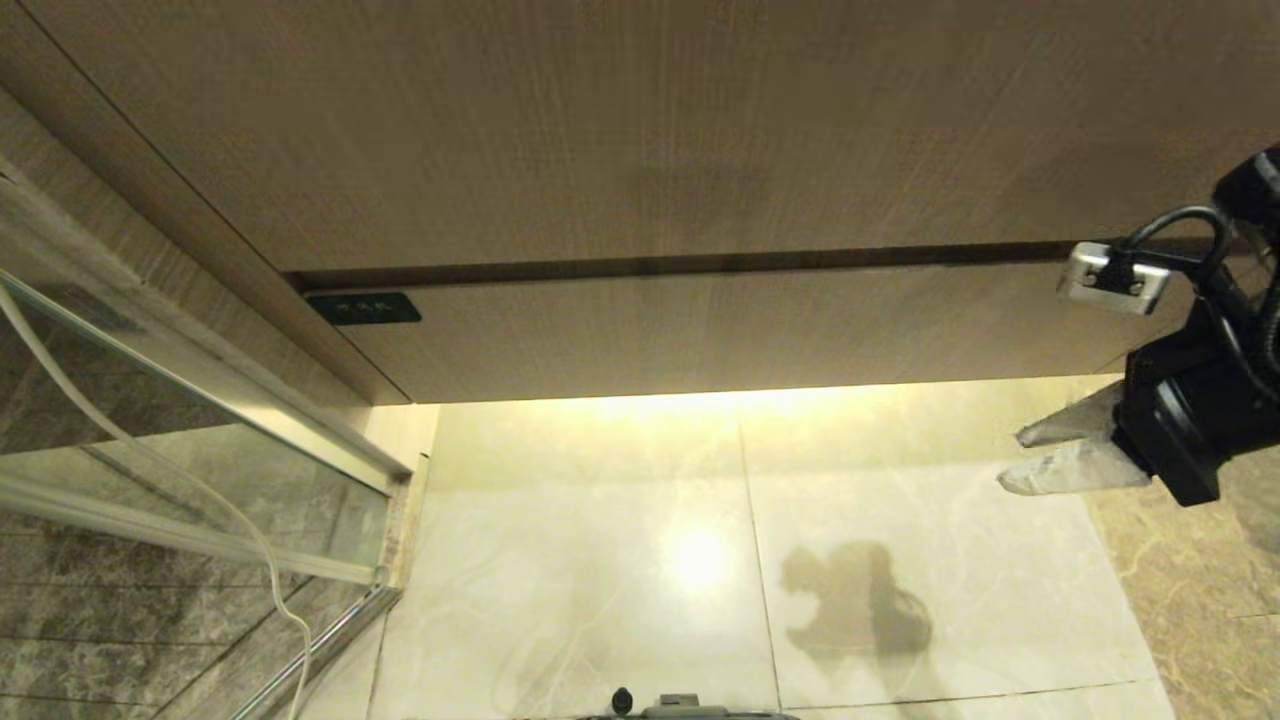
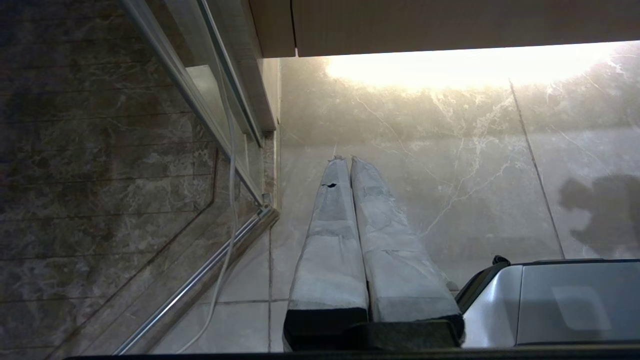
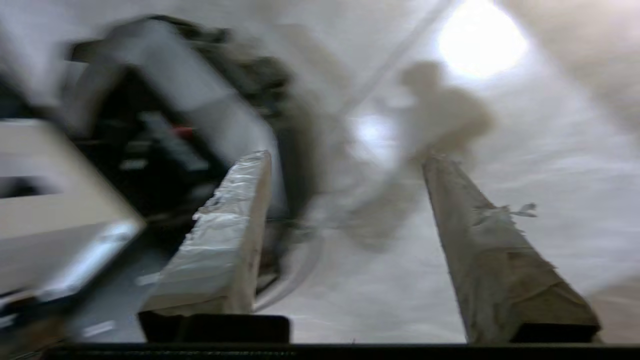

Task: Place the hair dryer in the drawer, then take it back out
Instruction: Pull open the drawer

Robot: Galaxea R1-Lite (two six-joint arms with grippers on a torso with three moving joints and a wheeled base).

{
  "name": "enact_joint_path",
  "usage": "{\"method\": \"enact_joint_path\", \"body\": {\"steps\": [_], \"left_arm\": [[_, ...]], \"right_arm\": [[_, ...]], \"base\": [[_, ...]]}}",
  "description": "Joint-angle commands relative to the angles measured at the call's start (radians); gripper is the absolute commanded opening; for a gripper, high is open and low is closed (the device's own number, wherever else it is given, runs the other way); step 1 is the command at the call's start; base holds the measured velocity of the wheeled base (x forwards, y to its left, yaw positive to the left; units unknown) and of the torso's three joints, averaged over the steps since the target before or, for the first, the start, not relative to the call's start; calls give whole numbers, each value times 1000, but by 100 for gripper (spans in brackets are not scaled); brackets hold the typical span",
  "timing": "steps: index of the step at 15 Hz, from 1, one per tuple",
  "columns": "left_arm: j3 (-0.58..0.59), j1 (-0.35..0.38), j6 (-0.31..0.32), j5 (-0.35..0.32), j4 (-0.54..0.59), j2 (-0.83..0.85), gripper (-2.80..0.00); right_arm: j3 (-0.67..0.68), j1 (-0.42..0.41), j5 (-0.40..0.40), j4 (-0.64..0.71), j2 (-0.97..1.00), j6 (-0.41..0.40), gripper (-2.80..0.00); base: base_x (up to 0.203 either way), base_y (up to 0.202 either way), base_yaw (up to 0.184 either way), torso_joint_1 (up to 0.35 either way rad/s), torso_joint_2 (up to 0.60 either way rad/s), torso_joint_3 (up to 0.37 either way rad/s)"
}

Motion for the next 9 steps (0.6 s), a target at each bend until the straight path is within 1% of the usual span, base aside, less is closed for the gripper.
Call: {"method": "enact_joint_path", "body": {"steps": [1, 2, 3, 5, 6, 7, 8, 9], "left_arm": [[1, 0, 0, 2, 0, 1, -280], [1, 0, 0, 2, 0, 0, -280], [1, 0, 0, 2, 0, 0, -280], [1, 0, 0, 1, 0, 0, -280], [1, 0, 0, 2, 0, 2, -280], [1, 0, 0, 0, 0, 2, -280], [1, 0, 0, 1, 0, 1, -280], [0, 0, 0, 2, 0, 1, -280]], "right_arm": [[46, 0, -99, -157, 35, -75, 0], [95, 1, -121, -337, 52, -123, 0], [142, 1, -135, -487, 70, -181, 0], [215, -4, -141, -718, 108, -342, 0], [231, -13, -103, -814, 130, -399, 0], [241, -22, -62, -860, 146, -435, 0], [248, -28, -9, -958, 160, -459, 0], [252, -41, 86, -1047, 179, -494, 0]], "base": [[0, 0, 0, 0, 0, 0], [0, 0, 0, 0, 0, 0], [0, 0, 0, 0, 0, 0], [0, 0, 0, 0, 0, 0], [0, 0, 0, 0, 0, 0], [0, 0, 0, 0, 0, 0], [0, 0, 0, 0, 0, 0], [0, 0, 0, 0, 0, 0]]}}
